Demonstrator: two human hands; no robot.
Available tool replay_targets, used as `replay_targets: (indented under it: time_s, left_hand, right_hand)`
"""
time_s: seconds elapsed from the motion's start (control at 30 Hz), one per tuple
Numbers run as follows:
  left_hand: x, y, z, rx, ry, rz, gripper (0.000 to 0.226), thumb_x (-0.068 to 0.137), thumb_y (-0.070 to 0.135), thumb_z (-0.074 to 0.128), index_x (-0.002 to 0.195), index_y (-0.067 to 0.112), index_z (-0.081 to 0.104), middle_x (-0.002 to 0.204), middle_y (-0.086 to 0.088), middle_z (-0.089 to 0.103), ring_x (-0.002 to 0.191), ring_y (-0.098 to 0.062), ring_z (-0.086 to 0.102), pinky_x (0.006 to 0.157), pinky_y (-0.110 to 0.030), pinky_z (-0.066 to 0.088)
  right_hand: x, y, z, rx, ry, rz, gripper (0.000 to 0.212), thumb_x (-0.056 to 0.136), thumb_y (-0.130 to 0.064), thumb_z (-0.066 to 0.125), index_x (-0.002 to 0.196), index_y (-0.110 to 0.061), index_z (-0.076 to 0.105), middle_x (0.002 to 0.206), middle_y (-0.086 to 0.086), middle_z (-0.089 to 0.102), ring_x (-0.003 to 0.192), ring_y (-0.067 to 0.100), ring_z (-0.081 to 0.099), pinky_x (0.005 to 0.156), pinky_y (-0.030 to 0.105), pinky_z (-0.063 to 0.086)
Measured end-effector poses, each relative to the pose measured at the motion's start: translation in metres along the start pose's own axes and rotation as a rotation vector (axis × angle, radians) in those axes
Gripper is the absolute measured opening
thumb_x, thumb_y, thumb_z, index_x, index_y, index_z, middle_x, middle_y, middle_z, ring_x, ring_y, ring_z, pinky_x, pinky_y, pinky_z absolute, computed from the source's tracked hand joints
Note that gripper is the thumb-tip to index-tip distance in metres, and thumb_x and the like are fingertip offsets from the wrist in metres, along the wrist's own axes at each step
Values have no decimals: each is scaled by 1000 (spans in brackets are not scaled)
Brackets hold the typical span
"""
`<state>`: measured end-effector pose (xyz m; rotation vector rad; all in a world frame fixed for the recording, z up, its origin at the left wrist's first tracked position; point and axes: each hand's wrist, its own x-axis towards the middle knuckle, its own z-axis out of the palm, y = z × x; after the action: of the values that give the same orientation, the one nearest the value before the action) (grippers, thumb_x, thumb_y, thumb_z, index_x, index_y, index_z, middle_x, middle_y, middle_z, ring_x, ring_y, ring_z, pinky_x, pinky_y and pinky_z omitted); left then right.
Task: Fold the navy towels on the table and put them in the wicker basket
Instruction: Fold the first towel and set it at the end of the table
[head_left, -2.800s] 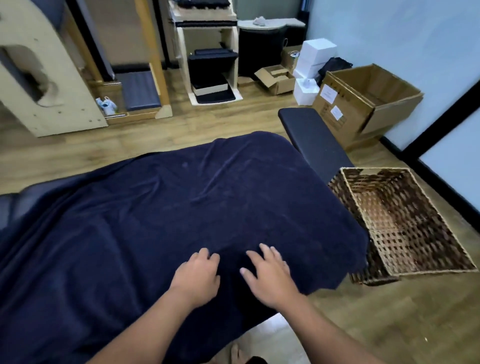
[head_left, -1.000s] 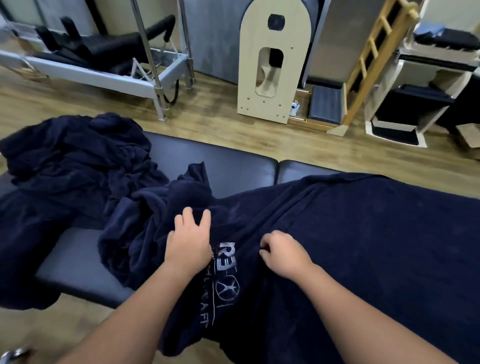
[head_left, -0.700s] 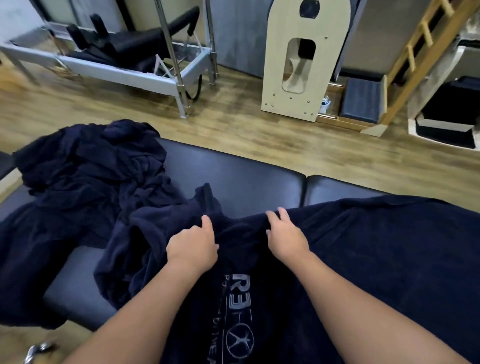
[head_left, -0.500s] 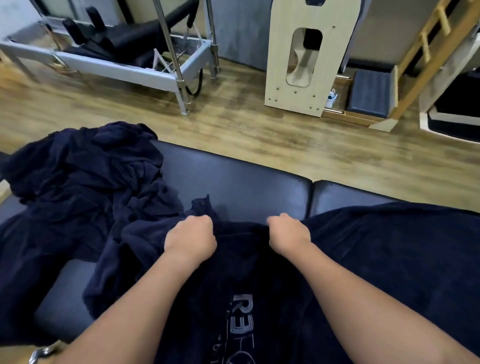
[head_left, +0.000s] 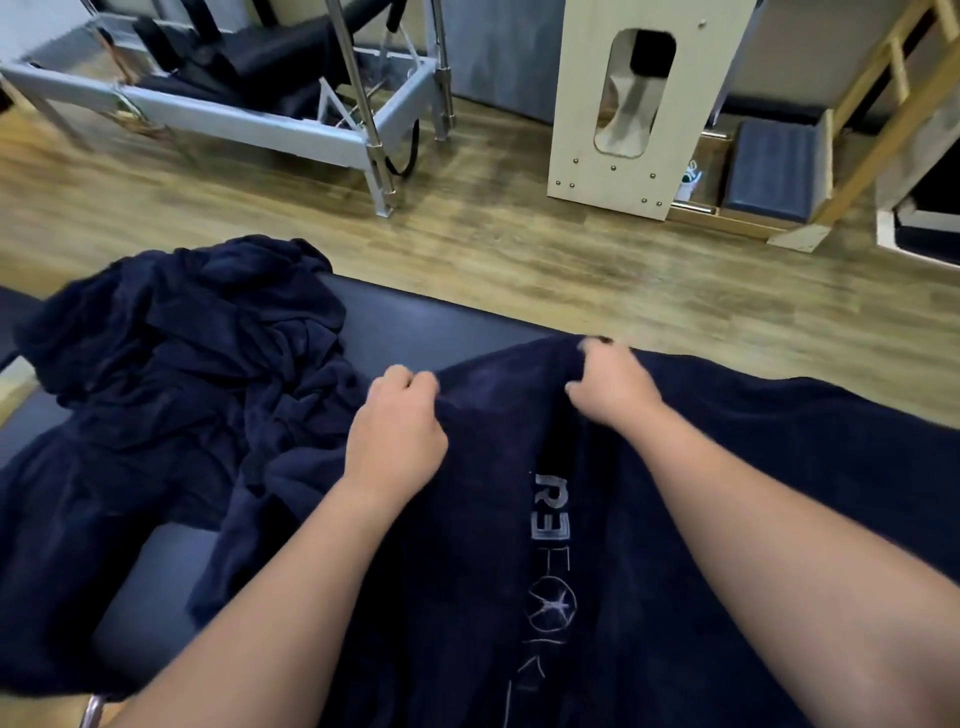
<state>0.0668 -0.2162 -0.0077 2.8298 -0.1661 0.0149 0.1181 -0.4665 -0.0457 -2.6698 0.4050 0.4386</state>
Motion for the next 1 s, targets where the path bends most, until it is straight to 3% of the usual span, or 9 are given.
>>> replay_targets:
  time_s: [0.07, 0.13, 0.3, 0.4, 0.5, 0.63, 0.8, 0.9, 1.0]
  left_hand:
    - [-9, -13, -2, 32, -16, -139, 19, 87, 2, 52, 105, 5, 57, 110, -16, 52, 102, -38, 49, 78, -41, 43]
    - [-11, -26, -5, 72, -170, -278, 12, 94, 16, 50, 102, 8, 52, 115, -20, 58, 106, -40, 52, 82, -41, 43]
    - [-4, -42, -11, -74, -443, -404, 44, 90, 60, 53, 84, 17, 56, 100, -4, 65, 109, -32, 52, 93, -45, 48]
    - [10, -39, -12, -227, -371, -310, 29, 82, 46, 66, 75, 21, 53, 82, 4, 60, 101, -30, 55, 91, -44, 48]
    - [26, -32, -13, -365, -262, -172, 28, 82, 27, 67, 68, 17, 44, 66, 3, 54, 78, -30, 55, 71, -36, 48]
    - [45, -34, -15, -534, -279, -64, 15, 84, 12, 55, 81, 24, 64, 76, 5, 67, 82, -26, 64, 71, -36, 56]
    - [60, -44, -23, -246, -277, 94, 30, 83, 3, 41, 83, 24, 63, 96, -8, 65, 74, -28, 60, 65, -34, 48]
    - [61, -40, -33, -213, -284, 107, 20, 89, 4, 37, 95, 12, 54, 97, -9, 54, 86, -34, 52, 69, -37, 42]
    - [63, -30, -37, -510, -376, -72, 20, 96, 10, 32, 109, 5, 46, 105, -11, 51, 81, -37, 65, 56, -40, 55]
  right_hand:
    - [-23, -5, 22, 13, -63, -96, 39, 87, -29, 62, 126, -22, 58, 128, 8, 56, 118, 33, 56, 89, 40, 50]
    - [-46, -15, 41, 37, -99, -140, 40, 90, -32, 62, 129, -23, 59, 130, 5, 52, 125, 32, 50, 95, 42, 49]
    - [-113, -45, 65, 73, 50, -242, 34, 97, -38, 56, 129, -28, 58, 131, -5, 50, 125, 23, 41, 100, 42, 43]
    - [-153, -57, 77, 134, 116, -309, 25, 97, -38, 56, 118, -26, 61, 113, -6, 54, 109, 20, 51, 93, 39, 44]
    - [-185, -74, 85, 218, 176, -316, 18, 97, -39, 55, 105, -23, 59, 96, -7, 56, 93, 18, 57, 76, 29, 38]
    - [-225, -107, 90, 125, 210, -226, 39, 92, -56, 42, 116, -26, 51, 97, -7, 59, 90, 18, 60, 75, 33, 47]
    - [-258, -144, 100, -76, 50, 105, 66, 89, -41, 55, 144, -26, 22, 123, 0, 49, 108, 28, 58, 81, 39, 47]
    - [-274, -157, 108, -86, 44, 254, 61, 85, -27, 57, 137, -23, 27, 121, 1, 47, 105, 30, 58, 71, 38, 43]
    - [-291, -152, 114, -95, 51, 436, 50, 84, -19, 57, 128, -20, 33, 123, 3, 50, 103, 29, 62, 67, 35, 38]
